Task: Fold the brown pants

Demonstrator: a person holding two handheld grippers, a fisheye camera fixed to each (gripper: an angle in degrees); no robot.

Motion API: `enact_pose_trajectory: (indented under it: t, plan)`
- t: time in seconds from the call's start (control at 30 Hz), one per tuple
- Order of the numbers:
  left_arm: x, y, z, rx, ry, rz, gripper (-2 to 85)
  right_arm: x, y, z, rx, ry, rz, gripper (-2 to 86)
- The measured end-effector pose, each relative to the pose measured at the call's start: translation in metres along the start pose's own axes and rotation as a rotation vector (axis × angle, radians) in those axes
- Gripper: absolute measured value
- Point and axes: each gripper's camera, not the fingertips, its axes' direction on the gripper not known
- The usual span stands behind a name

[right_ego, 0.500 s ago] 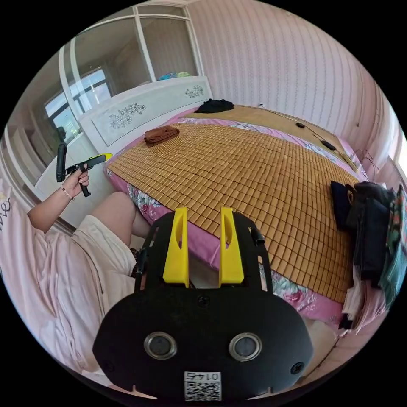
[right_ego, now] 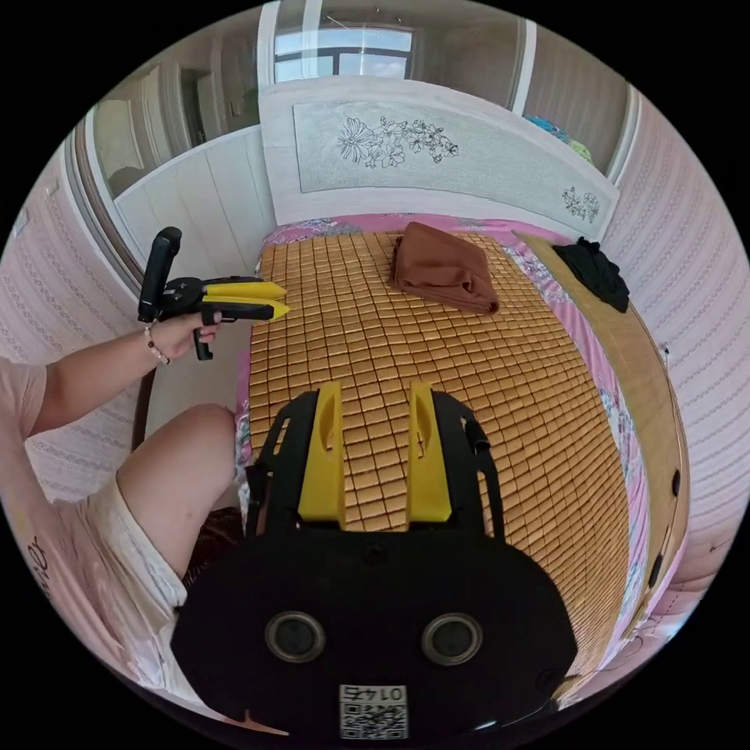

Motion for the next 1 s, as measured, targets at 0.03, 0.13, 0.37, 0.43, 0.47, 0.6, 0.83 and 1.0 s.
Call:
enact_pose_trajectory:
  t: [0.03, 0.13, 0.37, 0.43, 0.47, 0.6, 0.83, 1.0]
  plan:
    - [-0.012, -0.015, 0.019, -0.011, -0.011, 0.002, 9.9, 0.004, -0.015, 0.014, -0.008, -0.003, -0.007, 11.6]
    - [-0.04, -0.05, 0.063, -0.049, -0.011, -0.028, 8.6, 0.029, -0.078, 0.078, -0.026, -0.083, 0.018, 8.9]
    - [-0.086, -0.106, 0.128, -0.062, -0.06, -0.075, 9.8, 0.082, -0.172, 0.204, -0.042, -0.142, 0.275, 12.5]
    - [-0.095, -0.118, 0.146, -0.12, -0.035, -0.104, 8.7, 0.092, -0.185, 0.225, -0.117, -0.134, 0.318, 10.9]
    - [-0.099, -0.124, 0.16, -0.215, -0.043, -0.124, 6.8, 0.099, -0.191, 0.23, -0.156, -0.168, 0.329, 8.4]
    - [-0.102, -0.132, 0.163, -0.23, -0.092, -0.096, 0.1, 0.12, -0.19, 0.19, -0.006, -0.116, 0.296, 2.6]
    - [-0.086, -0.116, 0.084, -0.127, -0.042, 0.058, -1.0, 0.171, -0.11, 0.07, 0.172, -0.068, 0.35, 1.4]
    - [-0.063, -0.039, -0.029, -0.128, 0.119, 0.194, -1.0, 0.147, 0.062, -0.031, 0.236, -0.113, 0.469, 1.3]
